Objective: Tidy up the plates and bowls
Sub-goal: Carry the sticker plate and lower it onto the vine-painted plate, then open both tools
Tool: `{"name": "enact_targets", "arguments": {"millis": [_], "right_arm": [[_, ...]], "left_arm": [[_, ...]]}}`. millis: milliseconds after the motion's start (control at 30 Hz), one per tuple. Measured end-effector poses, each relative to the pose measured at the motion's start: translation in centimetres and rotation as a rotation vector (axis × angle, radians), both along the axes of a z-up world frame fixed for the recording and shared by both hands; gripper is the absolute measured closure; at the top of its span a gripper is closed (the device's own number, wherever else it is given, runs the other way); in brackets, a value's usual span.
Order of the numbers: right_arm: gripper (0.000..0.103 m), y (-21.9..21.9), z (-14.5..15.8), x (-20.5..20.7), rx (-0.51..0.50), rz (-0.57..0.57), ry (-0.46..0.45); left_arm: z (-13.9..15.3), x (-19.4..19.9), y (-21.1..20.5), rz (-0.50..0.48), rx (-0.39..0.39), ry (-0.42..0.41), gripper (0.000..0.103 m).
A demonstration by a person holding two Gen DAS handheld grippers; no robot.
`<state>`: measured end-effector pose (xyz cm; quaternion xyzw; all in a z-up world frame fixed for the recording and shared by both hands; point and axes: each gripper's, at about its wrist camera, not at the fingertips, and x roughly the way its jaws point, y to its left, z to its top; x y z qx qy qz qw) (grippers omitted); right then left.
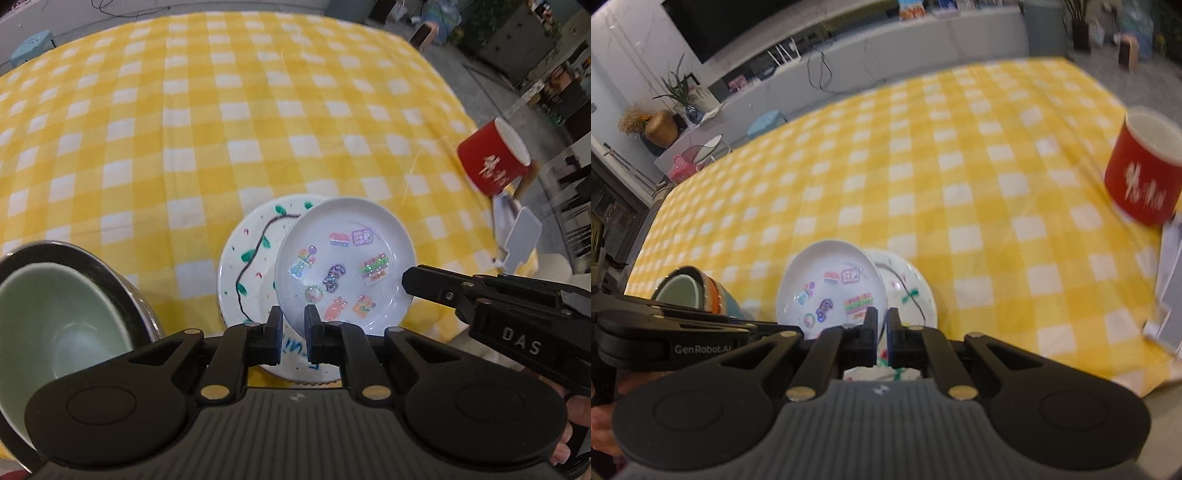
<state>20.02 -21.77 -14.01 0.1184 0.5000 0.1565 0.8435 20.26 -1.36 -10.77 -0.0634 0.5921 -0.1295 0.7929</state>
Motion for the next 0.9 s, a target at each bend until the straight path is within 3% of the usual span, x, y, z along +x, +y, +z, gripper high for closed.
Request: {"name": "enact_targets", "arguments": {"millis": [300,667,833,900], "right_arm": [[0.099,0.9,-2.0,1.0,-0.034,0.024,0.038],[0.098,1.4,-3.7,2.6,-0.059,0.021,0.038],[0.098,1.2,-3.9,2.8,-0.04,0.012,0.044],[0.097,1.2,-3.9,2.8,-0.032,0.008,0.046]], "left_arm": [[-1.4,0.3,-0.7,-0.001,0.053,0.029,0.089],[-1.8,0.5,-1.3,-0.027,0.059,0.004,0.077],[-1.5,0.4,-1.4,-0.032,0.029,-0.013,0.051],[-0.9,0.2,-1.5,-0.031,0.017,-0.04,0.045]]}}
